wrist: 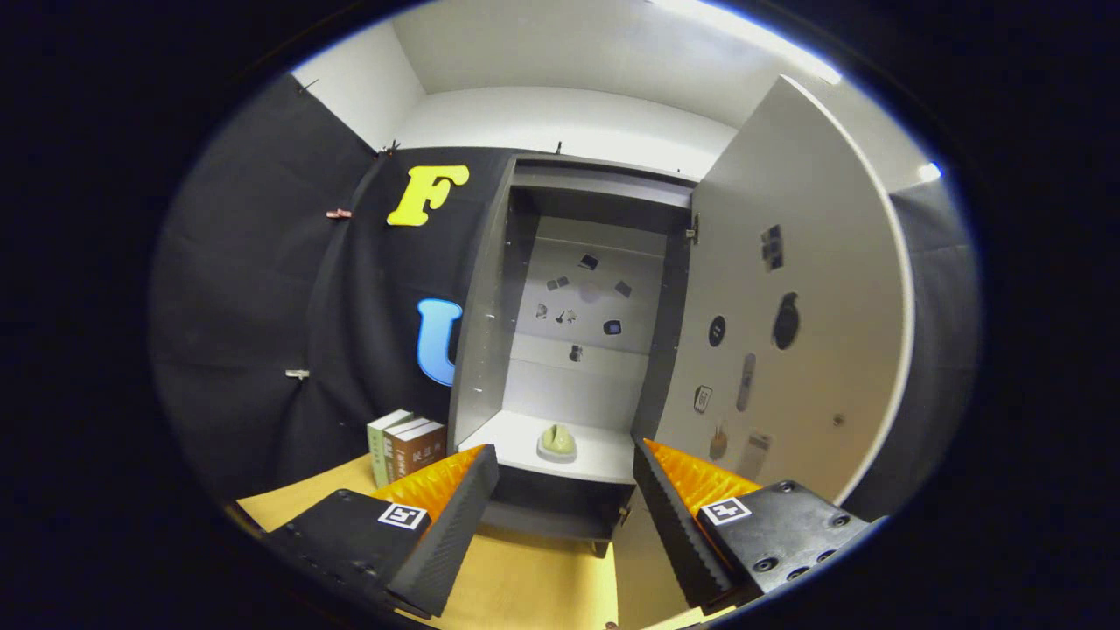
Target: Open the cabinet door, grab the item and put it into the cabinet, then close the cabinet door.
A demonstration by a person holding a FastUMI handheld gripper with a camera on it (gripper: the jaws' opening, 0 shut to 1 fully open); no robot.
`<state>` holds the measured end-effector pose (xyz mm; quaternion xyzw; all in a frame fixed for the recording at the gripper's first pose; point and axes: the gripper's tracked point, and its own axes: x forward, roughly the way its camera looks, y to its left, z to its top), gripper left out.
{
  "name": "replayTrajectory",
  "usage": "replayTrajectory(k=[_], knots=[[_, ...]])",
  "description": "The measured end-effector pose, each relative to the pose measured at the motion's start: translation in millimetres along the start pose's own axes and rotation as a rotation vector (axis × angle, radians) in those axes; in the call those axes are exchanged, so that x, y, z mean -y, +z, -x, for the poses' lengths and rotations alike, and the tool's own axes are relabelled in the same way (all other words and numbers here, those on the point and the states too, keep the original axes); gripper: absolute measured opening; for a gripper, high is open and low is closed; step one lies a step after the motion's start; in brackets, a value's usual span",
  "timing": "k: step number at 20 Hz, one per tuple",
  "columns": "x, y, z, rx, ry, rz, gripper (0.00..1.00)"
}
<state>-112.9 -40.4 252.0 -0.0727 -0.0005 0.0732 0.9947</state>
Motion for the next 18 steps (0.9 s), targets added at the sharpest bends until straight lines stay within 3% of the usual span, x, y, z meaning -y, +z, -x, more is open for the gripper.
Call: replayTrajectory(k=[4,11,14,18], knots=[[42,-2,57,-0.031,0.013,-0.038,0.97],[181,-21,112,-0.050,-0.159,-0.083,0.97],[212,-34,98,-0.040,-0.125,-0.173,0.98],[216,-50,75,-0.052,0.003,-0.244,0.98]])
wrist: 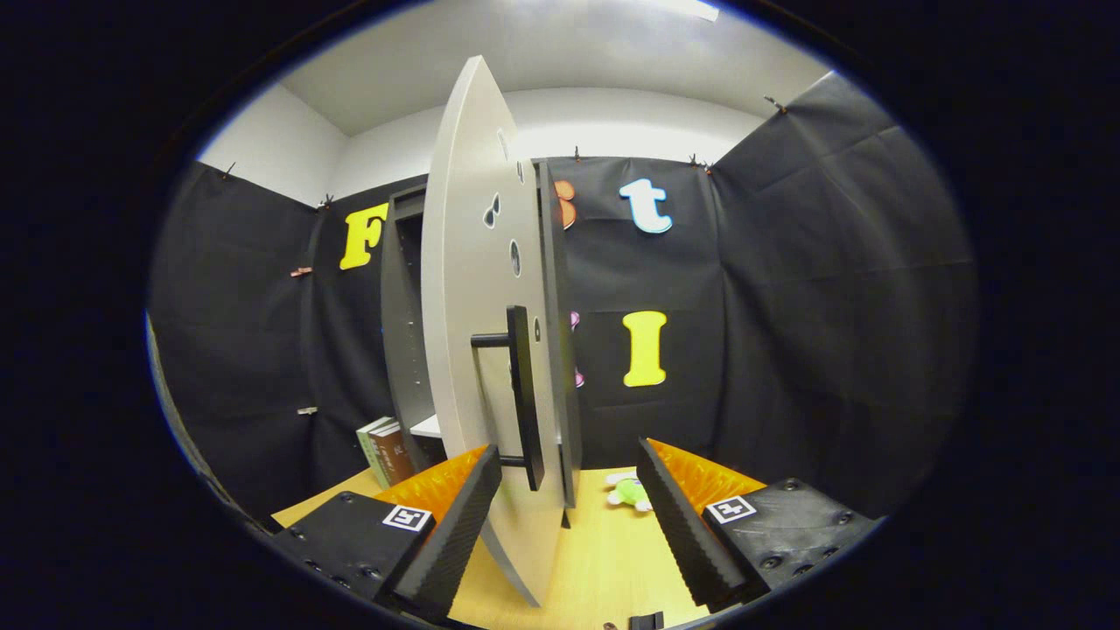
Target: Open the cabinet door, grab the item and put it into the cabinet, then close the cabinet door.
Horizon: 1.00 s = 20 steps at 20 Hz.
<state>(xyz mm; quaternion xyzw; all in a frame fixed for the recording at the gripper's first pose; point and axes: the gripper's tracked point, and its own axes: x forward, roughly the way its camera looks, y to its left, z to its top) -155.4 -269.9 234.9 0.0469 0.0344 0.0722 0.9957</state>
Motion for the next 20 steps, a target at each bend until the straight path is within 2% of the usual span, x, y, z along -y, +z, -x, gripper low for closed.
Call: replayTrajectory(k=[7,11,14,20], knots=[[-17,-15,-18,-0.063,0.132,-0.001,0.98],[-80,-21,-34,-0.070,0.193,0.000,0.98],[-111,-30,-53,-0.087,0.206,0.022,0.98],[-182,-51,-94,-0.108,0.245,-0.034,0.98]])
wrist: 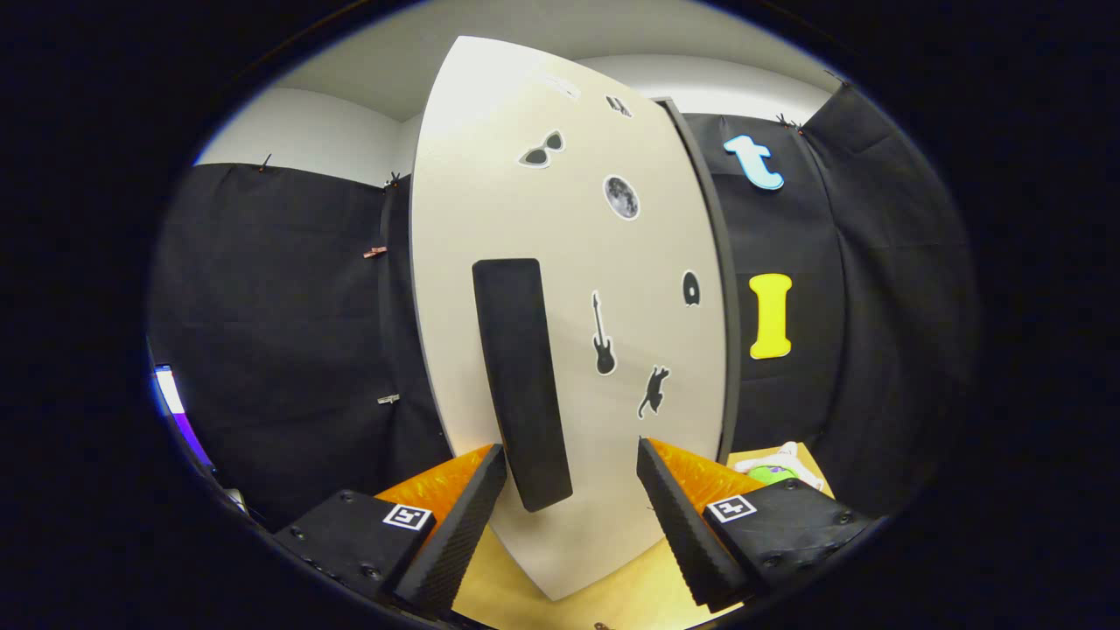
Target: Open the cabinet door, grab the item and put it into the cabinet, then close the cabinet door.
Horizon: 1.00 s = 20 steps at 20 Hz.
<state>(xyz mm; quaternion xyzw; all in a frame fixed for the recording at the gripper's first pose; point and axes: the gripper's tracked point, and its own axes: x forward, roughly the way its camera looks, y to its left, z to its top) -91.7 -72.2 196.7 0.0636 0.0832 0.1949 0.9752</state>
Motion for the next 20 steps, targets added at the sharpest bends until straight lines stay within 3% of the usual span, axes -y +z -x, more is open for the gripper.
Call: replayTrajectory(k=[8,14,17,20], knots=[[-55,18,-37,0.053,0.007,0.045,0.98],[-17,73,-38,0.167,-0.142,0.123,0.97],[-7,73,-16,0.170,-0.139,0.052,0.97],[14,82,0,0.164,-0.207,0.014,0.97]])
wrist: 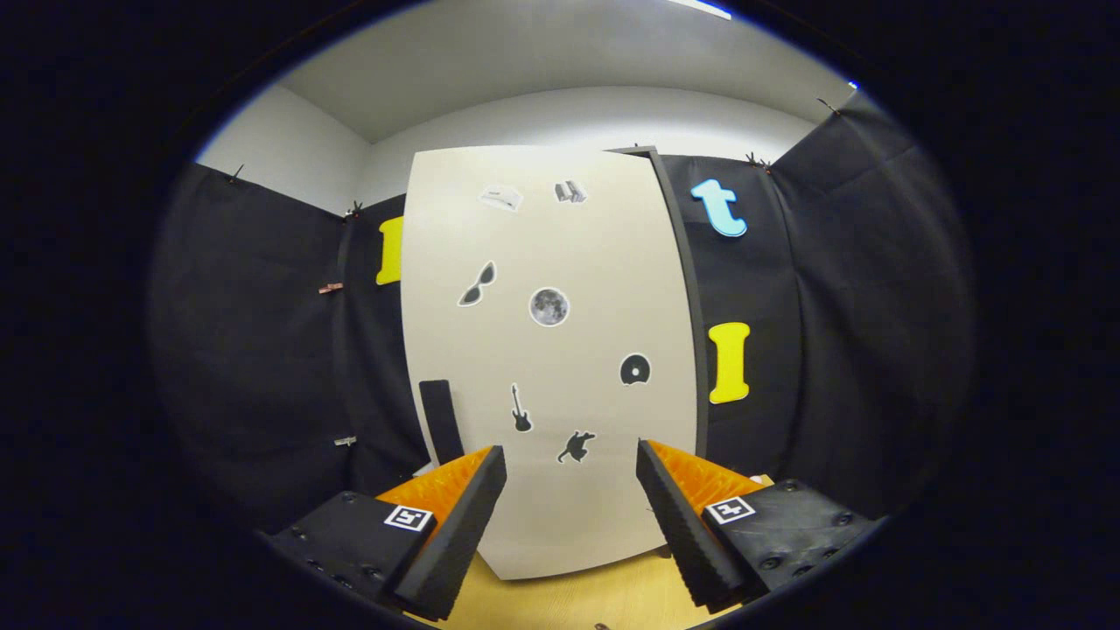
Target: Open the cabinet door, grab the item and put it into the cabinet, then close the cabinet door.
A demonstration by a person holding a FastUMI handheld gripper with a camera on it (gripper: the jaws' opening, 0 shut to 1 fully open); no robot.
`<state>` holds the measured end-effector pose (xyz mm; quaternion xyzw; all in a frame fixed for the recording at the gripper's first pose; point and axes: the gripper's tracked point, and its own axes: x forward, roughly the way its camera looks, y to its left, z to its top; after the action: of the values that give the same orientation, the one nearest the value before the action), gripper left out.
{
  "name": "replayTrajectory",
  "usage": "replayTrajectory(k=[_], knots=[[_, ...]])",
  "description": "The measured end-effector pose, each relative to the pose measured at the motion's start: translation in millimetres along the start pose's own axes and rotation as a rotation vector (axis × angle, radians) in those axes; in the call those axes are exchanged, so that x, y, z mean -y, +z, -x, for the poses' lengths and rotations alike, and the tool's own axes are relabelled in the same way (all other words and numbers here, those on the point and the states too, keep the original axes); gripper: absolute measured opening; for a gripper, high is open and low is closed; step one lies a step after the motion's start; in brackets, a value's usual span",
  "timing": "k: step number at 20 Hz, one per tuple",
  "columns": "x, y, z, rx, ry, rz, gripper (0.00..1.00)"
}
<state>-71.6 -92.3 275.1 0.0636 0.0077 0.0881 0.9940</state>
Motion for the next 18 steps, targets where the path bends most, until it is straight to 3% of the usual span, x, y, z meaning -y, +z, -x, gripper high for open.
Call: replayTrajectory(k=[5,7,18], knots=[[19,15,-6,0.030,-0.126,0.127,0.98],[17,19,-11,0.042,-0.155,0.105,0.98],[3,3,-23,0.005,-0.122,0.128,0.98]])
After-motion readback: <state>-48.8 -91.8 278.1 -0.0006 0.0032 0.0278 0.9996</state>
